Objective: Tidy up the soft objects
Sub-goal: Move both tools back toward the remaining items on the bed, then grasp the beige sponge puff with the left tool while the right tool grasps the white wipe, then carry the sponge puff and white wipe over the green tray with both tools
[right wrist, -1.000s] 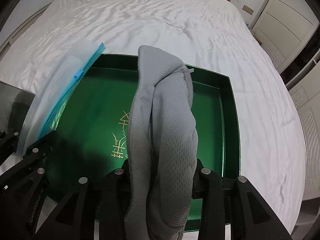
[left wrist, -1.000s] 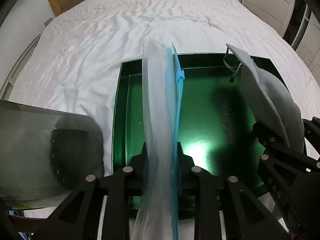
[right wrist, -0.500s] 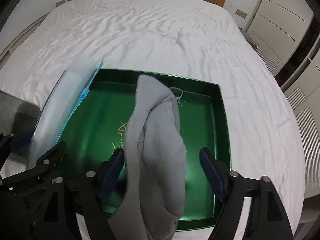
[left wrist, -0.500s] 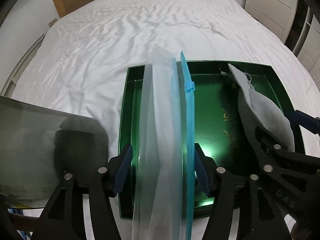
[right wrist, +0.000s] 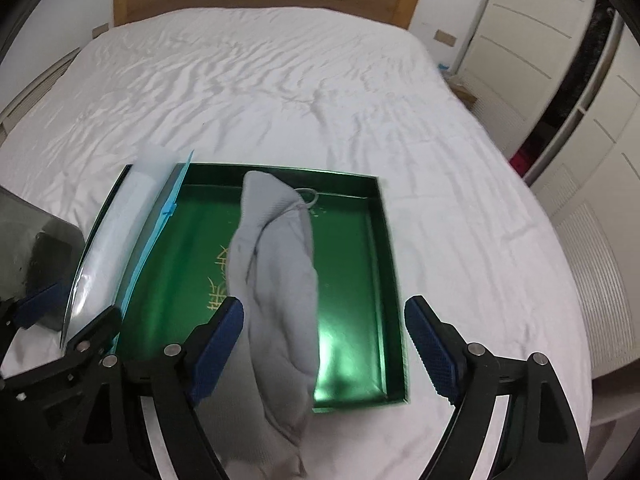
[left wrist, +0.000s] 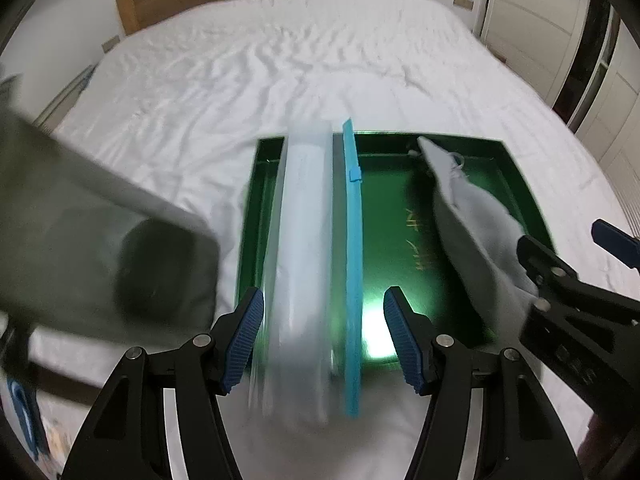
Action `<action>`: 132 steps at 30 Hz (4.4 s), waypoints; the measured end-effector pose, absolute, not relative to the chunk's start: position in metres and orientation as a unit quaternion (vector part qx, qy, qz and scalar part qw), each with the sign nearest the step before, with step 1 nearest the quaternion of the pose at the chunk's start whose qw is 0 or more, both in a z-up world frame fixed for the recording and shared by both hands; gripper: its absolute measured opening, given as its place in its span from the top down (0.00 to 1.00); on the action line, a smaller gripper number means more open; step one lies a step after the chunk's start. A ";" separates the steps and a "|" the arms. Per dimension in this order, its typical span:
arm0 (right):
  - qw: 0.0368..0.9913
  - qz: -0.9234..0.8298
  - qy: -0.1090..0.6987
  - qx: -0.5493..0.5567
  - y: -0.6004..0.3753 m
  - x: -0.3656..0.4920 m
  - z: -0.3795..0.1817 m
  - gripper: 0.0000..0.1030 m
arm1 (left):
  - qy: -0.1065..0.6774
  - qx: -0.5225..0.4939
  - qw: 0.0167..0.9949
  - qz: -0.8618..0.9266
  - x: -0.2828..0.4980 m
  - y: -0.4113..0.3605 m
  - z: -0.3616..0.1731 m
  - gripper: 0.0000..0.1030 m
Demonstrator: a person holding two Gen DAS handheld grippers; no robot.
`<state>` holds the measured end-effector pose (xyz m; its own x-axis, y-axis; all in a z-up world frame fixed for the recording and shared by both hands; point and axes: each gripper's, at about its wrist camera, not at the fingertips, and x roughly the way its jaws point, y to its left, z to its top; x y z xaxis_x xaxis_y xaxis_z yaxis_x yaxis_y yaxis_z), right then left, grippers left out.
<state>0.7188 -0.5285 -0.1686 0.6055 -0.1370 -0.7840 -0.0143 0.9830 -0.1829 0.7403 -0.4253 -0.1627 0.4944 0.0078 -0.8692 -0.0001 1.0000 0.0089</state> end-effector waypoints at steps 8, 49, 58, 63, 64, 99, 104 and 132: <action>0.903 -0.026 0.423 -0.071 -0.506 0.635 -0.143 0.20 | 0.473 -0.009 0.881 -0.026 0.649 -0.408 -0.123 0.46; 0.820 0.238 0.513 -0.093 -0.122 0.396 -0.185 0.21 | 0.549 0.011 0.832 0.081 0.412 0.027 -0.152 0.45; 0.812 0.227 0.531 -0.090 -0.103 0.398 -0.222 0.23 | 0.569 -0.010 0.819 0.068 0.402 0.041 -0.181 0.45; 0.809 0.217 0.540 -0.089 -0.101 0.401 -0.239 0.26 | 0.577 -0.010 0.814 0.060 0.403 0.043 -0.198 0.45; 0.808 0.216 0.541 -0.089 -0.100 0.401 -0.241 0.26 | 0.580 -0.011 0.813 0.059 0.404 0.044 -0.202 0.45; 0.829 0.194 0.503 -0.149 -0.087 0.387 -0.268 0.58 | 0.599 0.012 0.800 0.039 0.404 0.034 -0.247 0.45; 0.829 0.196 0.504 -0.146 -0.088 0.387 -0.269 0.65 | 0.599 0.010 0.800 0.036 0.404 0.034 -0.249 0.46; 0.831 0.218 0.492 -0.138 -0.101 0.385 -0.230 0.87 | 0.586 0.006 0.806 0.082 0.409 0.041 -0.209 0.90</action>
<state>0.3853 -0.1007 -0.2297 0.4199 0.2269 -0.8788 -0.4990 0.8665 -0.0147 0.4088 0.0408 -0.2091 0.2997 0.1390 -0.9438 -0.1247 0.9866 0.1057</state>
